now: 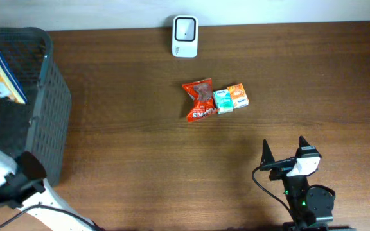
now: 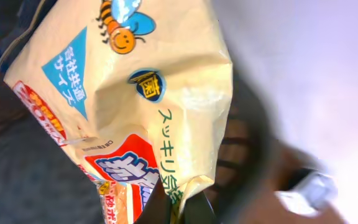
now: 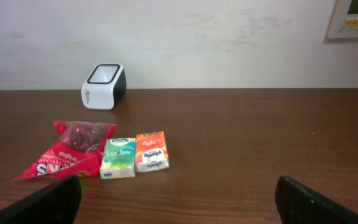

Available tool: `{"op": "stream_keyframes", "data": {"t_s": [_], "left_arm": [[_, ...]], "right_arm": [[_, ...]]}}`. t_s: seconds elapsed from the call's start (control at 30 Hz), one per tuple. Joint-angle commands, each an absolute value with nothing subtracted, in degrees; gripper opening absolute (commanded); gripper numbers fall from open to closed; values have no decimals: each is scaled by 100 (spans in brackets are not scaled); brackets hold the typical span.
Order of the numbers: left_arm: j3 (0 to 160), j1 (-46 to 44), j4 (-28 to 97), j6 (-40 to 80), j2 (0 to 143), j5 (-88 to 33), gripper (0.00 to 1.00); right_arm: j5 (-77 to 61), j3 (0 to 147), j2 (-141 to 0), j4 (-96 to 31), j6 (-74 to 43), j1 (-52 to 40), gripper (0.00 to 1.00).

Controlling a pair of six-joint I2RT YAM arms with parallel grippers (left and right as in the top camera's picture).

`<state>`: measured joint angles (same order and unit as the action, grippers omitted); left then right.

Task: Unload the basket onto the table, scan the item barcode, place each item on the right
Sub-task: 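Reach the left gripper into the basket and grasp the beige wet-wipes pack, then place the wipes pack left of the red bag and hold the left arm above it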

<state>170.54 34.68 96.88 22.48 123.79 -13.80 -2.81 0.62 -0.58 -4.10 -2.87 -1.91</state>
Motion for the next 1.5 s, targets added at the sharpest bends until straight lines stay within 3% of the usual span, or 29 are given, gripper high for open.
{"op": "stream_keyframes", "data": {"t_s": [0.0,0.13,0.27,0.37,0.47,0.6,0.83,0.87,0.9,0.93,1.07,1.1,1.13,1.17,1.23,1.27,1.3,1.33,1.4,1.47], "left_arm": [[17913,3175,9671,1841,11797,-3378,0],[17869,1310,9671,1044,11655,-3616,0],[15887,-923,9620,886,11732,-775,0],[13373,-1872,8552,1275,11732,729,0],[11212,-2279,6869,2150,11732,2003,0],[9207,-2443,4528,2106,11732,1938,0],[9085,-2460,4119,-766,11732,760,0],[9085,-2462,4112,-1068,11732,362,3],[9085,-2460,4095,-1059,11732,482,45],[9085,-2460,4097,-1059,11732,607,68],[9701,-2453,4427,-519,11480,908,75],[9933,-2456,4571,-517,11330,902,72],[10208,-2456,4748,-316,11109,902,58],[10307,-2456,4790,-58,10930,899,52],[10313,-2456,4821,397,10711,497,30],[10300,-2456,4847,395,10750,-30,27],[10269,-2475,4821,395,10844,-561,8],[10193,-2543,4718,471,11017,-661,0],[10165,-2740,4589,1090,11570,-670,5],[10167,-2886,4488,1087,12033,-666,0]], "right_arm": [[-272,32,-19,-436,-307,-217,98],[-272,32,-19,-436,-307,-217,98],[-272,32,-19,-436,-307,-217,98],[-274,32,-19,-436,-307,-217,98],[-274,32,-19,-436,-307,-217,98],[-272,32,-19,-436,-307,-217,98],[-272,32,-19,-434,-307,-217,98],[-274,32,-19,-436,-307,-217,98],[-274,32,-19,-436,-307,-217,98],[-274,32,-19,-436,-307,-217,98],[-272,32,-19,-436,-307,-217,99],[-272,32,-19,-436,-307,-217,98],[-272,32,-21,-434,-307,-217,98],[-272,32,-19,-436,-307,-217,98],[-272,32,-19,-436,-307,-217,98],[-272,32,-19,-436,-307,-217,98],[-274,32,-19,-436,-307,-217,99],[-274,32,-19,-436,-307,-217,98],[-272,32,-19,-436,-307,-217,98],[-272,32,-19,-436,-307,-217,98]]}}
